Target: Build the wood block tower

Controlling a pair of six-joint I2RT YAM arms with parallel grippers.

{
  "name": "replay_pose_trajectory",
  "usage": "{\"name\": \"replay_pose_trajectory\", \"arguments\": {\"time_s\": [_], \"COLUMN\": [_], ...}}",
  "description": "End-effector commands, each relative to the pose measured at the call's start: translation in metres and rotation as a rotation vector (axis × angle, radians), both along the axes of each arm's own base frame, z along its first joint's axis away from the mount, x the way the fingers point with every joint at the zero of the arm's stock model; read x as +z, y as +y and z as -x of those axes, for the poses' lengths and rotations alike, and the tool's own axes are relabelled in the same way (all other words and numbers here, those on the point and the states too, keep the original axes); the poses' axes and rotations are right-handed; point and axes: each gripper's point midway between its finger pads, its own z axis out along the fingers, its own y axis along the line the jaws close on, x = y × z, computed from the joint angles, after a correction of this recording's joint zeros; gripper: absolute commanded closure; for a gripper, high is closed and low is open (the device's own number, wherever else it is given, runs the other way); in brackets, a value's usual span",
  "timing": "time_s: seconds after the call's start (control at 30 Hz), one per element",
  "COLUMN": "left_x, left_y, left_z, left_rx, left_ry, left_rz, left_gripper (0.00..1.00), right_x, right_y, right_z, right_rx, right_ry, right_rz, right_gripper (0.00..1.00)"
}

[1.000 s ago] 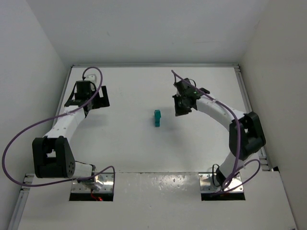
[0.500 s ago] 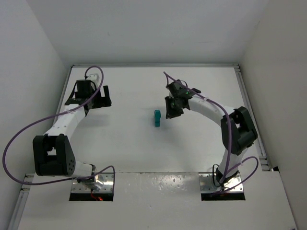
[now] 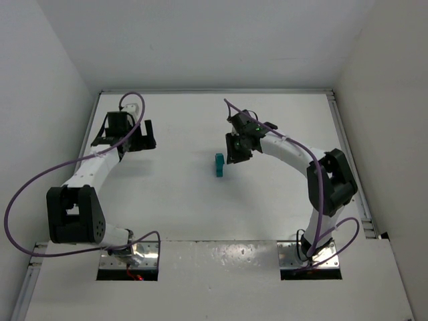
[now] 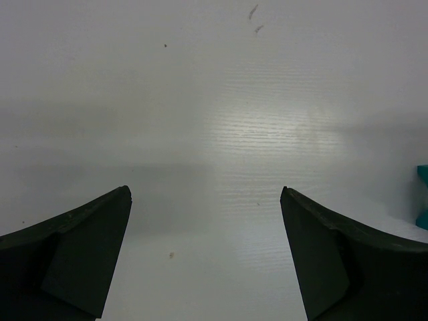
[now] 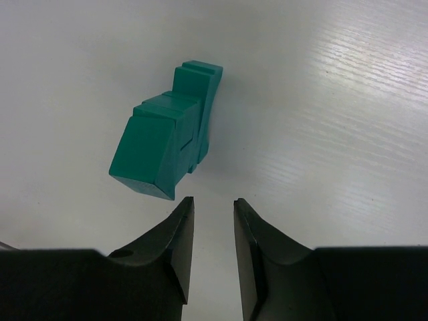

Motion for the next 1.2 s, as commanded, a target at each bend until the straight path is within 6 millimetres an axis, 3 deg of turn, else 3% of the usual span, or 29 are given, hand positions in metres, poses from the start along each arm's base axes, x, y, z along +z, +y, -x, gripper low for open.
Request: {"name": "replay_pose_trajectory", "arguments": {"time_s": [0.0, 0.53, 1.17], "left_x": [0.0182, 0.0186, 0.0187], "left_y": [-0.0015, -0.0015, 0.0006], "left_z": [-0.0107, -0.0131, -0.0131], "left_rx": [-0.013, -0.013, -0.011], "left_ry": [-0.05, -0.05, -0.05], "left_rz": [0.014, 0.014, 0.019], "left_gripper": [0.0, 0.0, 0.0], "right_x": [0.0137, 0.0053, 0.0107], "right_y": [0.0112, 0.0132, 0.0169], "right_z": [-0.0114, -0.0114, -0.0115], "right_rx": [0.008, 0.016, 0.026], "right_ry": [-0.05, -0.029, -0.036], "right_rz": [-0.022, -0.021, -0.036], "right_gripper": [0.69, 0.64, 0.6]}}
